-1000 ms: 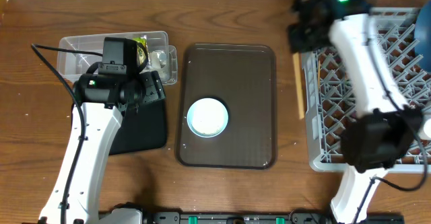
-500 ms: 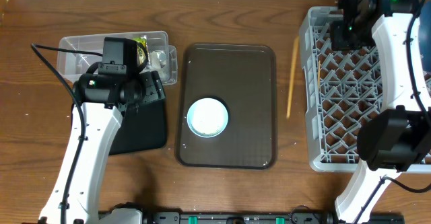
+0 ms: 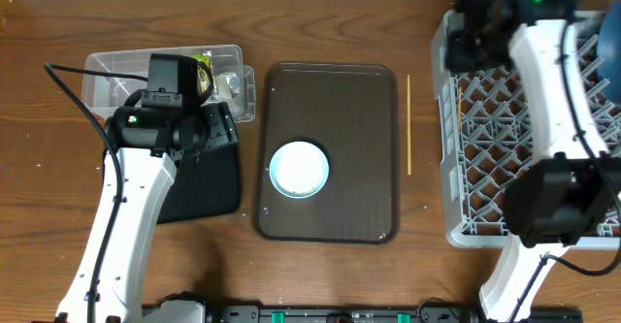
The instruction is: Sort waste into correct bins and load items into the dishwasher rack
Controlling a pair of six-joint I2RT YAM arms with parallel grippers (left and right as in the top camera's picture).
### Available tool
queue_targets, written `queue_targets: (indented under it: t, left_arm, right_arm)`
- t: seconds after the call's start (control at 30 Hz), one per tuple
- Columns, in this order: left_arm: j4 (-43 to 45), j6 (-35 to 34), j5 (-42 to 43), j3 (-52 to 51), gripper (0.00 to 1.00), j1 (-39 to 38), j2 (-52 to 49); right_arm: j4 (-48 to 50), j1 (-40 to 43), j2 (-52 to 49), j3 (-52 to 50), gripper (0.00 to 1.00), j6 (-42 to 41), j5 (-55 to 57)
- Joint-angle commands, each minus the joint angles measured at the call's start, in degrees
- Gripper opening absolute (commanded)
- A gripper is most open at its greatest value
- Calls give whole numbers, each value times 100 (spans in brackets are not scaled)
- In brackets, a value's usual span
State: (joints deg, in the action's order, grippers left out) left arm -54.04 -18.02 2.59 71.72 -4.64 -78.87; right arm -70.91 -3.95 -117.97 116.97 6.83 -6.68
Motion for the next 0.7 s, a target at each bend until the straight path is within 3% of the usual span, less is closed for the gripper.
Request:
queue_targets:
  t: [0.0, 0.3, 0.67]
  left_arm:
    - [-37, -7, -70, -4, 79, 24, -13]
    - [-35, -7, -70, -4, 79, 24, -13]
    - [-35, -7, -70, -4, 79, 24, -13]
  right_arm:
    - [59, -389, -26, -247, 48, -107, 55]
    - [599, -927, -26, -1523, 47, -1493, 903]
    - [1421, -1200, -26, -2763, 36, -2020, 887]
